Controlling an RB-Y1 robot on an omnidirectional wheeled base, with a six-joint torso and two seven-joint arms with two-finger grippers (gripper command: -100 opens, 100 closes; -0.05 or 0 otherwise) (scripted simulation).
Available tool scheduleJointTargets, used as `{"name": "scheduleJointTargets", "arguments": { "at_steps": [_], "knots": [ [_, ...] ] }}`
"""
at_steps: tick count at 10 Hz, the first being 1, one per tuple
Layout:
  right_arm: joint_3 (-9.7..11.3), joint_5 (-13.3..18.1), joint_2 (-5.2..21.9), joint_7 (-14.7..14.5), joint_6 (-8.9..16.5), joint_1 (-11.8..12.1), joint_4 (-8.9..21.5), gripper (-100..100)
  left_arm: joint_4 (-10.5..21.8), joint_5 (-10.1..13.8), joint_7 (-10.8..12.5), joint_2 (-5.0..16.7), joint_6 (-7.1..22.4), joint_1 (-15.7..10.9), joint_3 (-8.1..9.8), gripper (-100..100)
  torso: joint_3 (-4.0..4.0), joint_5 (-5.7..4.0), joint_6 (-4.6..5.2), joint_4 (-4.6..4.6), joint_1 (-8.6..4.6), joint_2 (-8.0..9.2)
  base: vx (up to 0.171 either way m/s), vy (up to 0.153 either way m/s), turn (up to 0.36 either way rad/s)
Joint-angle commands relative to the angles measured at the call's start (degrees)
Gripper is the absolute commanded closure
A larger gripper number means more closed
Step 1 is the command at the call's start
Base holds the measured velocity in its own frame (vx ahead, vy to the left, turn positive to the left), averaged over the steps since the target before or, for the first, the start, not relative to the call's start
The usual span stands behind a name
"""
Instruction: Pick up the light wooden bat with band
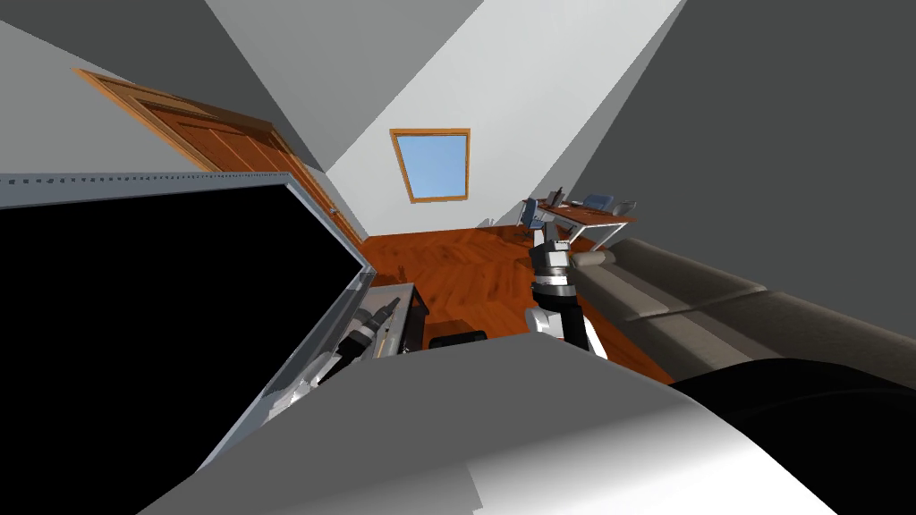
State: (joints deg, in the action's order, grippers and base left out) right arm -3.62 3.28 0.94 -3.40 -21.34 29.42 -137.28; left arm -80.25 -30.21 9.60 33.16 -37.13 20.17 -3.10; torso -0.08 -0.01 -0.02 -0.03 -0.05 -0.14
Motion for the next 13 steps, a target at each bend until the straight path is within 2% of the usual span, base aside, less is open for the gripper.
{"name": "scheduleJointTargets", "arguments": {
  "at_steps": [1, 2, 3, 4, 6, 7, 8, 9, 10, 11, 12, 13],
  "knots": [
    [0.0, 0.0, 0.0, 0.0, 0.0, 0.0, 0.0, 0, 2.86, -2.32, 0.63, 1.42, -0.66, -0.03, -0.63, -100, 0.0, 0.0, 0.0, 0.0, 0.0, 0.0, 0.04, -0.014, -0.117],
    [0.0, 0.0, 0.0, 0.0, 0.0, 0.0, 0.0, 0, 4.46, -2.32, 0.63, 1.42, -0.66, -0.03, -0.63, -100, -0.01, 0.0, 0.02, 0.0, 0.0, -0.02, 0.032, -0.006, -0.057],
    [0.0, 0.0, 0.0, 0.0, 0.0, 0.0, 0.0, 0, 7.54, -4.27, 1.25, 2.72, -1.17, 0.09, -1.14, -100, 0.0, 0.0, 0.0, 0.0, 0.02, 0.01, 0.044, -0.014, -0.094],
    [0.0, 0.0, 0.0, 0.0, 0.0, 0.0, 0.0, 0, 9.32, -6.17, 1.85, 3.96, -1.65, 0.25, -1.64, -100, 0.0, -0.01, 0.0, 0.0, 0.0, -0.01, 0.063, -0.016, -0.174],
    [0.0, 0.0, 0.0, 0.0, 0.0, 0.0, 0.0, 0, 10.52, -6.17, 1.85, 3.96, -1.65, 0.25, -1.64, -100, -0.03, 0.0, 0.0, -0.01, 0.02, -0.06, 0.036, 0.0, -0.035],
    [0.0, 0.0, 0.0, 0.0, 0.0, 0.0, 0.0, 0, 11.94, -8.02, 2.42, 5.13, -2.11, 0.46, -2.13, -100, 0.02, 0.01, -0.02, 0.0, 0.03, 0.03, 0.026, -0.003, -0.13],
    [0.0, 0.0, 0.0, 0.0, 0.0, -0.01, 0.0, 0, 13.4, -8.02, 2.42, 5.13, -2.11, 0.46, -2.13, -100, 0.02, 0.01, 0.02, 0.01, 0.02, 0.04, 0.029, 0.003, -0.062],
    [0.0, 0.0, 0.0, 0.0, 0.0, 0.0, 0.0, 0, 15.29, -9.79, 2.95, 6.22, -2.55, 0.7, -2.61, -100, 0.02, 0.0, -0.01, 0.01, 0.04, 0.04, 0.047, 0.005, -0.114],
    [0.0, 0.0, 0.0, 0.0, 0.0, 0.0, 0.0, 0, 16.16, -9.79, 2.95, 6.22, -2.55, 0.7, -2.61, -100, 0.0, 0.01, 0.01, 0.0, 0.05, -0.01, 0.039, 0.004, -0.046],
    [0.0, 0.0, 0.0, 0.0, 0.0, 0.0, 0.0, 0, 18.25, -11.49, 3.44, 7.25, -2.95, 0.99, -3.07, -100, 0.0, 0.01, -0.01, 0.0, 0.05, 0.0, 0.04, -0.004, -0.11],
    [0.0, 0.0, 0.0, 0.0, 0.0, 0.0, 0.0, 0, 18.78, -11.49, 3.44, 7.25, -2.95, 0.99, -3.07, -100, 0.0, 0.0, 0.01, 0.0, 0.03, 0.0, 0.036, 0.002, -0.059],
    [0.0, 0.0, 0.0, 0.0, 0.0, 0.0, 0.0, 0, 20.35, -13.1, 3.89, 8.19, -3.32, 1.31, -3.53, -100, 0.01, 0.0, -0.01, 0.01, 0.03, 0.01, 0.037, 0.005, -0.095]
  ]
}}
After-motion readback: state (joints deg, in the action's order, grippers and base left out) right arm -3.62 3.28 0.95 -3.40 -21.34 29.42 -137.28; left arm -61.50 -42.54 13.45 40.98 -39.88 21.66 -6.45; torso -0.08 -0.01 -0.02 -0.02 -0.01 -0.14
